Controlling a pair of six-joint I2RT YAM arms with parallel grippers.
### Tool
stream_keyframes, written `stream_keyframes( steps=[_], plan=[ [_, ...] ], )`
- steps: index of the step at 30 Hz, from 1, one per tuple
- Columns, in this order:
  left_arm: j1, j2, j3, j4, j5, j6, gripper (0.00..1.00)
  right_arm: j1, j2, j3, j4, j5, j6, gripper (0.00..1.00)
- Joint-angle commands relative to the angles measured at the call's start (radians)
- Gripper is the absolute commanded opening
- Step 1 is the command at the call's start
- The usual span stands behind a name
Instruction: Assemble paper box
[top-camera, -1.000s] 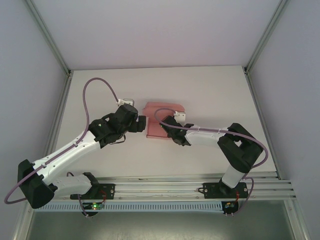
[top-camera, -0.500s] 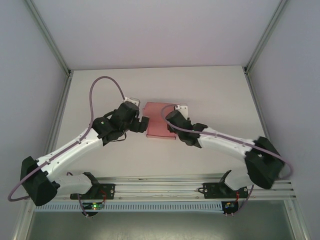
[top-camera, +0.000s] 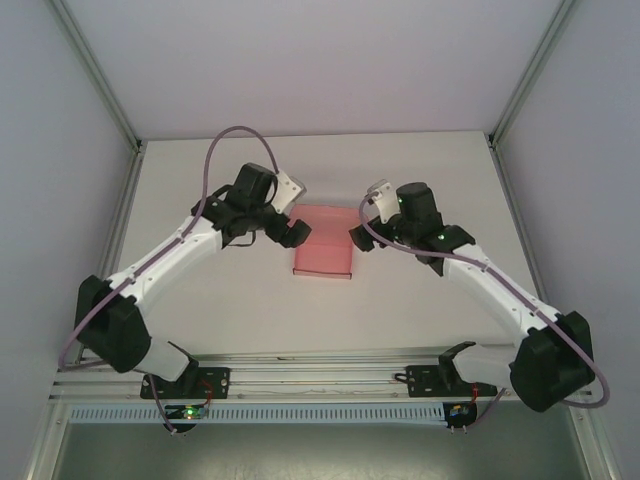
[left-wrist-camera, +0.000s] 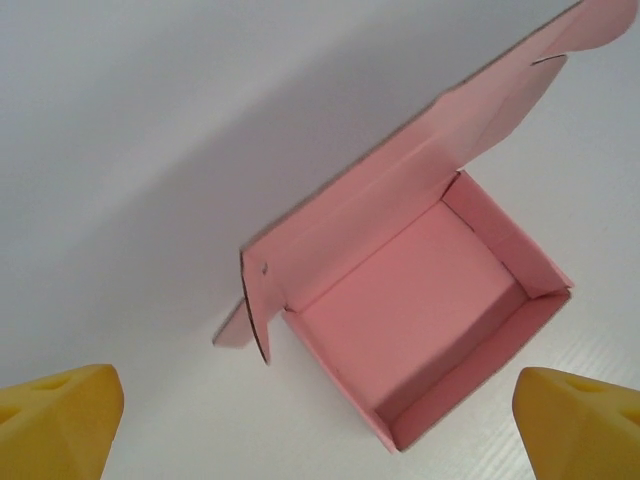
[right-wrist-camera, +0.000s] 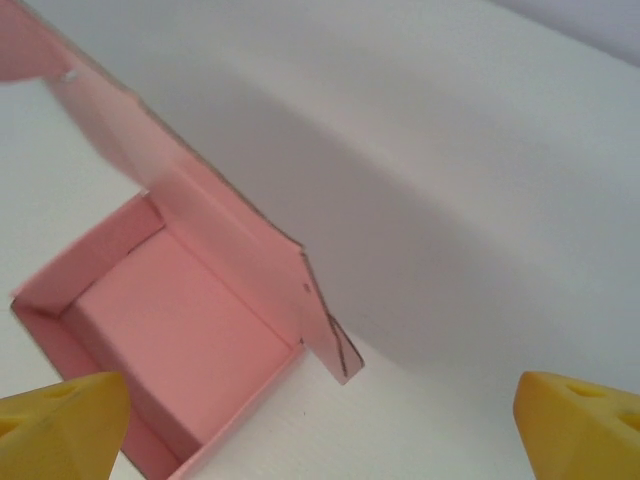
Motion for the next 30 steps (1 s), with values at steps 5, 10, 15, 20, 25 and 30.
stream_keyframes(
  steps=[5,10,15,20,25,30],
  plan=[
    [0.036,0.236,0.257,-0.263,0.031,0.206,1.00,-0.064,0.148,0.134,-0.150,-0.086,-0.176,0.98],
    [0.049,0.300,0.278,-0.265,0.053,0.263,1.00,-0.097,0.226,0.182,-0.183,-0.157,-0.216,0.95],
    [0.079,0.340,0.280,-0.262,0.106,0.310,0.98,-0.122,0.278,0.201,-0.174,-0.186,-0.200,0.89],
    [0.086,0.372,0.316,-0.307,0.169,0.355,0.92,-0.132,0.342,0.227,-0.165,-0.243,-0.188,0.79],
    [0.087,0.375,0.322,-0.306,0.188,0.372,0.73,-0.136,0.381,0.249,-0.169,-0.274,-0.177,0.66],
    [0.086,0.390,0.329,-0.318,0.159,0.375,0.55,-0.140,0.387,0.248,-0.165,-0.324,-0.161,0.43]
  ],
)
